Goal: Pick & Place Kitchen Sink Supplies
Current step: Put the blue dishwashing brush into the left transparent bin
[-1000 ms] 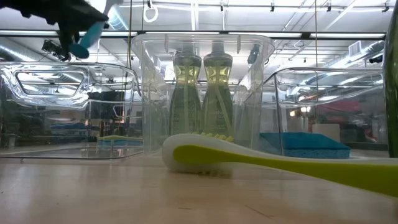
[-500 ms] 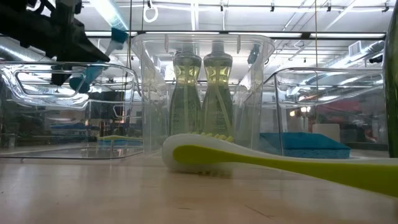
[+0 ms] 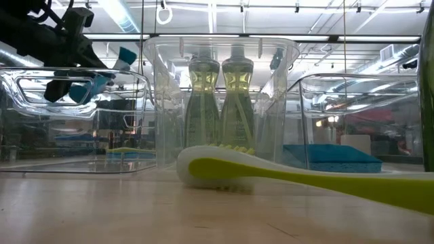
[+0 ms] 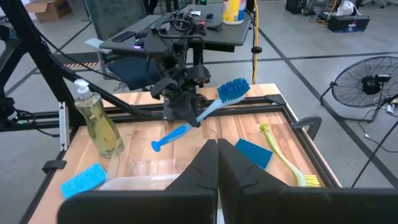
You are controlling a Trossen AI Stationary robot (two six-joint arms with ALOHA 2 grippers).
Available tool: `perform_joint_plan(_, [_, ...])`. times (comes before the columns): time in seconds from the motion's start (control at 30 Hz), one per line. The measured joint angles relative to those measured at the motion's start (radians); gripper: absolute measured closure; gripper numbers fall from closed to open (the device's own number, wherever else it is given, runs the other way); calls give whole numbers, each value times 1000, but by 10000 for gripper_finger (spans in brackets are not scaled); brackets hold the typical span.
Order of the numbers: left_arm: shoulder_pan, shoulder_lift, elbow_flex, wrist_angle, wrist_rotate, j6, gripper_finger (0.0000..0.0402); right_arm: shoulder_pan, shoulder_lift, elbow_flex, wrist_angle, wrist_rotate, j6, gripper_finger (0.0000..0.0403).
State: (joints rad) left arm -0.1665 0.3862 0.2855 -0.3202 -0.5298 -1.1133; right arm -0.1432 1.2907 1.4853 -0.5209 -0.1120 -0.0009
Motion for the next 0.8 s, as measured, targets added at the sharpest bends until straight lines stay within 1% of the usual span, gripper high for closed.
perform_joint_plan(0.2, [0, 1, 0, -12, 82, -84, 334, 0, 0, 0, 0, 0, -8, 403])
perform_joint_plan(0.3, [0, 1, 0, -25, 105, -110, 339, 0, 0, 0, 0, 0, -12, 403])
perform_joint_plan(0.4, [0, 1, 0, -41, 107, -135, 338, 0, 0, 0, 0, 0, -23, 403])
perform_joint_plan(0.6, [0, 1, 0, -82, 107, -213, 313, 0, 0, 0, 0, 0, -34, 403])
perform_joint_plan(0.8, [0, 1, 0, -104, 113, -252, 276, 0, 0, 0, -1, 0, -34, 403])
